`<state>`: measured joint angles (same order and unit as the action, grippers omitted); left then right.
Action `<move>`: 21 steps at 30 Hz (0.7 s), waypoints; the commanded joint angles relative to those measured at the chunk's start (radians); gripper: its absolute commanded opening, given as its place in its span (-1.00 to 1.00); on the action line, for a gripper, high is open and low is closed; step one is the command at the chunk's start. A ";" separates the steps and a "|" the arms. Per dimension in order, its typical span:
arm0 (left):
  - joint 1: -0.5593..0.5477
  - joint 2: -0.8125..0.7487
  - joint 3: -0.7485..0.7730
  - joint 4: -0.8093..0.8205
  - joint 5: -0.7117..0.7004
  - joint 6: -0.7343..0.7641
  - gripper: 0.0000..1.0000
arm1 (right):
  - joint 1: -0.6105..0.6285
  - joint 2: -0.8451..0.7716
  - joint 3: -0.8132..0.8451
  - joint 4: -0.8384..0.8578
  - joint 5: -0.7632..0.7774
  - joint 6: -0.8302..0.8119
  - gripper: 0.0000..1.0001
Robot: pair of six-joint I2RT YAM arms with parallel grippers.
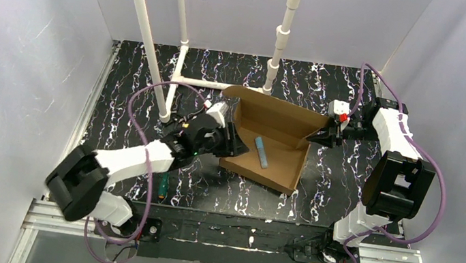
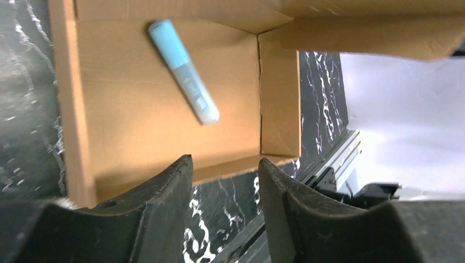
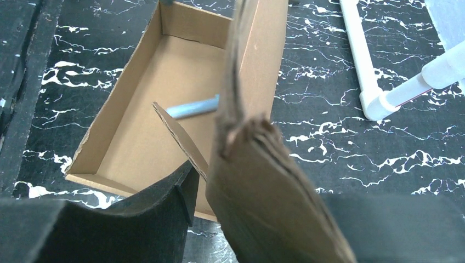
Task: Fold the paper box
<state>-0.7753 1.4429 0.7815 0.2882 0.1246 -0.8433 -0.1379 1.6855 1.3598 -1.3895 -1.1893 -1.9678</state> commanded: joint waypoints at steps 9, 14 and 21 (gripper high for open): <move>0.131 -0.557 -0.306 -0.397 -0.388 0.186 0.27 | -0.006 -0.008 -0.009 -0.028 -0.031 -0.028 -0.82; 0.287 -0.393 -0.206 -0.502 -0.367 0.198 0.23 | -0.005 -0.006 -0.008 -0.028 -0.032 -0.024 -0.82; 0.310 -0.053 0.056 -0.648 -0.435 0.188 0.03 | -0.005 -0.009 -0.007 -0.028 -0.037 -0.018 -0.82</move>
<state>-0.4774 1.2751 0.7139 -0.2424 -0.2539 -0.6697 -0.1383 1.6855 1.3575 -1.3895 -1.1900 -1.9709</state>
